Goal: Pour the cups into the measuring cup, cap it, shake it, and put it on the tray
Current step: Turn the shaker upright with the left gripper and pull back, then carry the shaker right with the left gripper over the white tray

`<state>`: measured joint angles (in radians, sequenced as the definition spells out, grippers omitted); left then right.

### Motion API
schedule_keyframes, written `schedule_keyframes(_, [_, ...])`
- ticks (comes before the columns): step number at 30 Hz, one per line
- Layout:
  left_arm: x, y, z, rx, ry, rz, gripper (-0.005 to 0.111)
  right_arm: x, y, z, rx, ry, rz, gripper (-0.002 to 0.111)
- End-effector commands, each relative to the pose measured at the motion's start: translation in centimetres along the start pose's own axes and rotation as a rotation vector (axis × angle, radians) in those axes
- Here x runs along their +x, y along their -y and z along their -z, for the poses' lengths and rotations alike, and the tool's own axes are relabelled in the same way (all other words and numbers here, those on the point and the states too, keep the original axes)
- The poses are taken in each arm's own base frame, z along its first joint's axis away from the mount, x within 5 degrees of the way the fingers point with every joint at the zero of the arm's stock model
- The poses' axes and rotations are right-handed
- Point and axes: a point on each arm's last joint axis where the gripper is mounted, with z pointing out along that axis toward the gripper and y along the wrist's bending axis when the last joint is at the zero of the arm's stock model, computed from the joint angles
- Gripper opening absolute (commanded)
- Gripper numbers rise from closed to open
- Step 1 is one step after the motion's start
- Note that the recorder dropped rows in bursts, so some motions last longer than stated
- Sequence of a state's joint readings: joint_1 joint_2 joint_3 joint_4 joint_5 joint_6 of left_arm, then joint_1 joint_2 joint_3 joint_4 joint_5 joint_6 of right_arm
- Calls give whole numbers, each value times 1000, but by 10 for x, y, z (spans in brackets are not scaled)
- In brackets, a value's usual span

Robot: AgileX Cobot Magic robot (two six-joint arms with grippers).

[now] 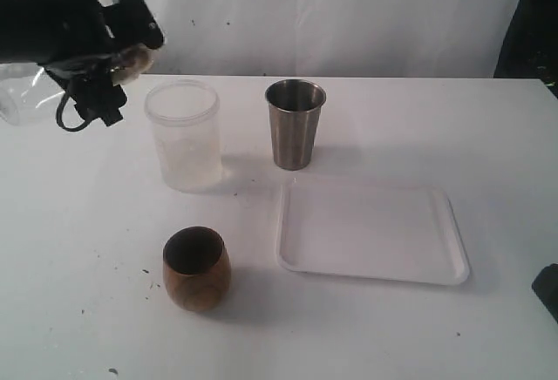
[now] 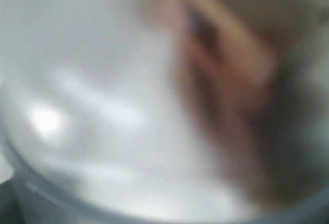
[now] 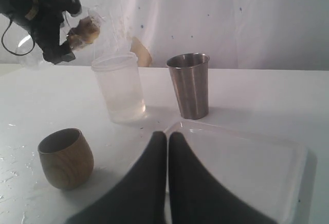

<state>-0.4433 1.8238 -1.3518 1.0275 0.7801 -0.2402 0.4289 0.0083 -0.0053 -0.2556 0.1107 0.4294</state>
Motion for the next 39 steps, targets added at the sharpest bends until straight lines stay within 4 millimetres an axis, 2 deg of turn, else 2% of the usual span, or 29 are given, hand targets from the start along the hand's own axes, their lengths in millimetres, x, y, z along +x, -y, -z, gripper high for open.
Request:
schedule_keyframes(1, [21, -36, 5, 181, 82, 448, 0, 1, 0, 0, -2, 1, 15, 1])
schedule_keyframes(5, [49, -70, 8, 260, 209, 813, 0, 1, 0, 0, -2, 1, 15, 1])
schedule_keyframes(8, [69, -88, 14, 241, 307, 993, 0, 1, 0, 0, -2, 1, 15, 1])
schedule_keyframes(13, [93, -93, 34, 165, 535, 1153, 0, 1, 0, 0, -2, 1, 15, 1])
schedule_keyframes(18, [107, -79, 56, 133, 852, 1268, 0, 1, 0, 0, -2, 1, 15, 1])
schedule_keyframes(21, [107, -60, 67, 251, 1068, 1231, 0, 1, 0, 0, -2, 1, 15, 1])
schedule_keyframes(23, [100, -48, 80, 368, 1220, 1089, 0, 1, 0, 0, -2, 1, 15, 1])
schedule_keyframes(26, [91, -29, 95, 531, 1313, 811, 0, 1, 0, 0, -2, 1, 15, 1])
schedule_keyframes(28, [89, -21, 101, 596, 1339, 710, 0, 1, 0, 0, -2, 1, 15, 1])
schedule_keyframes(32, [79, -8, 109, 697, 1334, 718, 0, 1, 0, 0, -2, 1, 15, 1])
schedule_keyframes(39, [38, 40, 131, 816, 1295, 526, 0, 1, 0, 0, -2, 1, 15, 1])
